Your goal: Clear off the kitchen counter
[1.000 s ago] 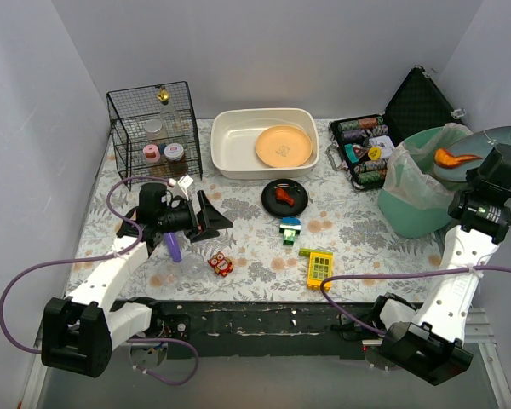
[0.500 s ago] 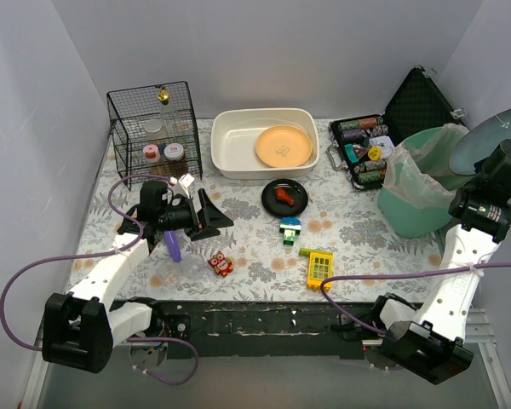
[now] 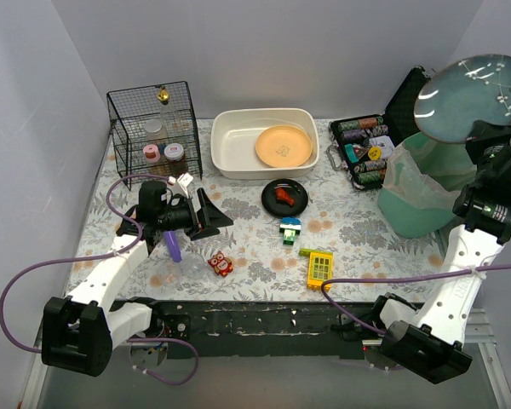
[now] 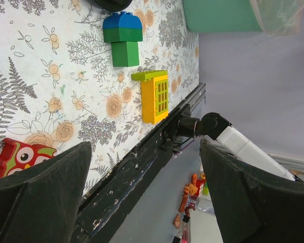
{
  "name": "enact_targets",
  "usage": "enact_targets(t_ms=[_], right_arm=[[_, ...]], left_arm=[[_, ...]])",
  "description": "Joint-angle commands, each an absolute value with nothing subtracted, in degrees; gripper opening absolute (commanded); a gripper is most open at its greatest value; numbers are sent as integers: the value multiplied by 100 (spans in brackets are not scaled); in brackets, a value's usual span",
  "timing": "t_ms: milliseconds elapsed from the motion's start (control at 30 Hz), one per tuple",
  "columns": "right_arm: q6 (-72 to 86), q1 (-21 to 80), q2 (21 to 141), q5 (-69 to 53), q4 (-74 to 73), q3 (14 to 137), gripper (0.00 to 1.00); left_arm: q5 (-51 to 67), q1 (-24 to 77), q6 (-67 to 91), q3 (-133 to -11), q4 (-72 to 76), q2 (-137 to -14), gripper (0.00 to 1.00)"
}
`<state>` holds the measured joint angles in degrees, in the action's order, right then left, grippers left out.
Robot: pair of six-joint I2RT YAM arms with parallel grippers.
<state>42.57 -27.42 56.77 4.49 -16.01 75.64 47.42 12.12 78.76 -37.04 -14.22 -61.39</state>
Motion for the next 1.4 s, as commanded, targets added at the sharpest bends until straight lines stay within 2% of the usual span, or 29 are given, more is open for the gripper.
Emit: enact_targets(t_ms=[0, 167, 533, 733, 967, 1367], right_arm=[[6124, -2690, 5686, -1246, 482, 7849, 1], [5881, -1997, 5958, -1117, 397, 8023, 1], [5370, 727, 6925, 147, 483, 8042, 1], [5528, 1581, 7680, 615, 650, 7946, 1], [5950, 1863, 8875, 756, 888, 7971, 1], [6222, 1863, 10853, 466, 888, 8955, 1]], left_arm=[[4580, 1195, 7963, -3893, -1424, -5950, 89], [4421, 1195, 8059, -3894, -1424, -5933, 90], [4193, 1195, 8060, -3920, -1529, -5836, 90], [4096, 1195, 8016, -3894, -1635, -5766, 91], [4034, 1195, 8016, -3876, -1696, -5687, 91], [3946, 1195, 7919, -3885, -1951, -5511, 92]])
